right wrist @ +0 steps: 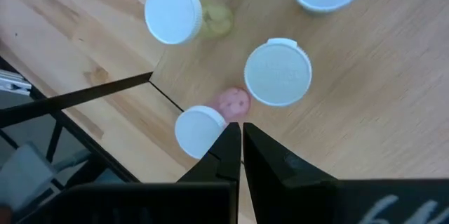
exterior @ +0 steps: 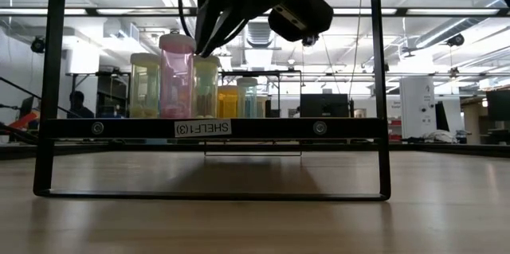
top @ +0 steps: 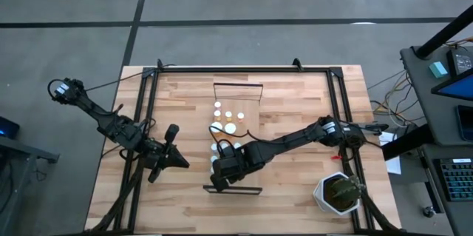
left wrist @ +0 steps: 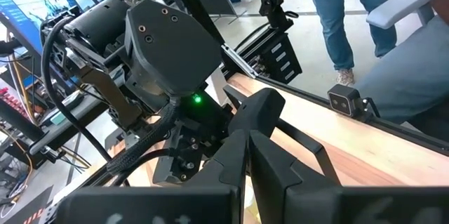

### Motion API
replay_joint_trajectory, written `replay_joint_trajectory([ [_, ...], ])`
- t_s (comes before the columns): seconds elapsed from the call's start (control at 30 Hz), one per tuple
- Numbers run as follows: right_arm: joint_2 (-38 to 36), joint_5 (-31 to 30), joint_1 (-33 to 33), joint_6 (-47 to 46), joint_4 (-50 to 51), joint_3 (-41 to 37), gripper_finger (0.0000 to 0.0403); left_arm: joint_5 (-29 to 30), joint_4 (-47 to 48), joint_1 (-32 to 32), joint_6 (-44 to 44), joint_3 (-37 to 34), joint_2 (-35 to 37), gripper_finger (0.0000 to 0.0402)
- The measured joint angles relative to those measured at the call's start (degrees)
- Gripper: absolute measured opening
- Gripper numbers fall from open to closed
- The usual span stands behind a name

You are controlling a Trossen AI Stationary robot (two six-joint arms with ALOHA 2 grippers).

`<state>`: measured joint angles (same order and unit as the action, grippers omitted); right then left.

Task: Pick and place medicine bottles onto shelf by color
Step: Adjust the pill bottles on the shelf

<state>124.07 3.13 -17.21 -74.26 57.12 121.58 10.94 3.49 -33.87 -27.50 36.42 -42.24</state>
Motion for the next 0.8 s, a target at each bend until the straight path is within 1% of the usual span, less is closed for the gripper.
replay_joint_trajectory([
  [0.13, 0.00, 1.69, 0.00, 0.03, 1.17, -0.04, 0.0009, 0.00, 0.01, -0.01, 0.03, -0.02, 0.00, 0.0002],
  [0.27, -0.02, 1.82, 0.00, 0.02, 0.97, -0.89, 0.0009, 0.00, 0.02, 0.00, 0.06, -0.02, 0.00, 0.0002],
  [0.57, -0.09, 3.36, 0.01, 1.33, -6.46, -3.15, 0.0009, 0.02, 0.02, 0.00, 0.06, -0.02, 0.02, 0.0002],
  [0.8, -0.09, 3.76, 0.24, 1.93, -6.45, -3.21, 0.0009, 0.02, 0.02, -0.01, 0.06, 0.02, -0.03, 0.0002],
])
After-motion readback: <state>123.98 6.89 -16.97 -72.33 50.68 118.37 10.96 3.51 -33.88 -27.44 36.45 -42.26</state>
